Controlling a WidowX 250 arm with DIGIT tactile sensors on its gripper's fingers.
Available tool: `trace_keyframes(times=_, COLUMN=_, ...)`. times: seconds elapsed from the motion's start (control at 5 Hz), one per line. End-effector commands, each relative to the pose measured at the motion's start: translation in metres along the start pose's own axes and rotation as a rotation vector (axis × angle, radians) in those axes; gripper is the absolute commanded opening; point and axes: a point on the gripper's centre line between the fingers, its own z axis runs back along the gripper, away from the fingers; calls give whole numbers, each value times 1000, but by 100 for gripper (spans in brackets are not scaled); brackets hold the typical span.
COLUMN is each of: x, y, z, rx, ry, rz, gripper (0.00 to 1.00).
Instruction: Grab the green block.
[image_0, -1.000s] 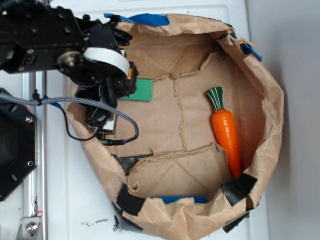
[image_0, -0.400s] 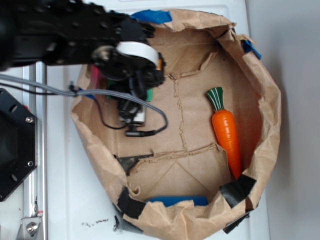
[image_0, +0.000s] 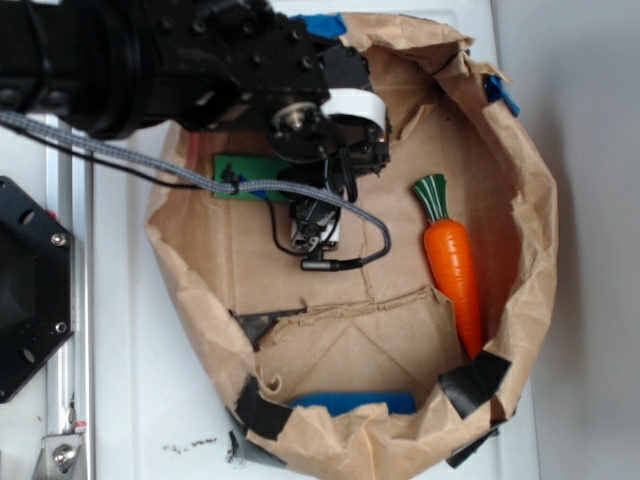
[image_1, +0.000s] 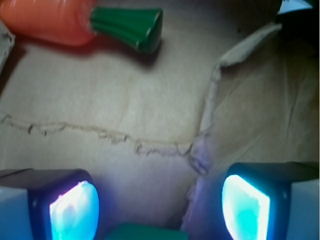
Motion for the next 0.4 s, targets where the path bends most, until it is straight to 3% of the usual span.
trace_keyframes(times=0.0, x=-20, y=-3, z=24, rx=10, ry=-41, rz=-33, gripper=100)
trace_keyframes(times=0.2, x=-33, y=-4, z=31, rx=6, ry=-41, rz=-37, gripper=100)
